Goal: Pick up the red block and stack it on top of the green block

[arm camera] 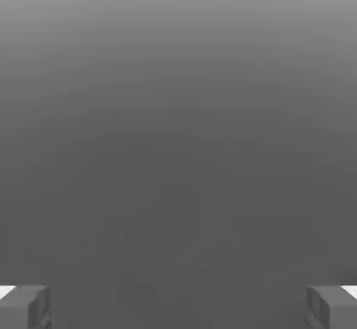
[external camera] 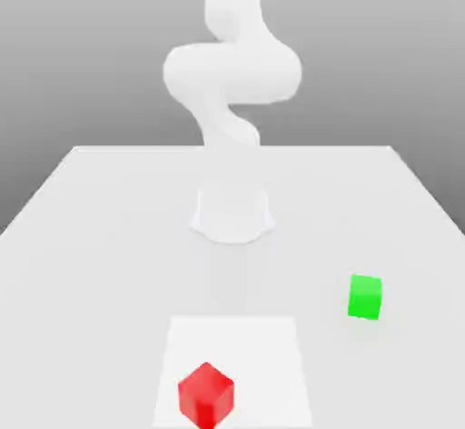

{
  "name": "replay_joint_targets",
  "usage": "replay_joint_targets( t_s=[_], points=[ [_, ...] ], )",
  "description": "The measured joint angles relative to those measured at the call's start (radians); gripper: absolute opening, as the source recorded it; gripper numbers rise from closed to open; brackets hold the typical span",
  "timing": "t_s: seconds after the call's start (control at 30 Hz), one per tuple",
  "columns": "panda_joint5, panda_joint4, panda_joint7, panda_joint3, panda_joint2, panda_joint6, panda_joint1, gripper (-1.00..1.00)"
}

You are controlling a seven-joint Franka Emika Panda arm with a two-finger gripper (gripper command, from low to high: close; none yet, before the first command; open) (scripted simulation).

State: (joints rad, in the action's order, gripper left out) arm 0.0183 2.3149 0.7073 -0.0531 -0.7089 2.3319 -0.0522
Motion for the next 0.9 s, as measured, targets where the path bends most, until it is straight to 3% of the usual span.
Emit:
replay_joint_targets(
  t_s=[0.3,0.57,0.9],
  points=[
    [0.106,0.054,-0.367,-0.152,0.334,0.116,-0.139,0.00],
    [0.189,0.101,-0.681,-0.210,0.626,0.216,-0.189,0.00],
    [0.143,0.152,-0.930,-0.207,0.956,0.377,-0.163,0.00]
  ],
)
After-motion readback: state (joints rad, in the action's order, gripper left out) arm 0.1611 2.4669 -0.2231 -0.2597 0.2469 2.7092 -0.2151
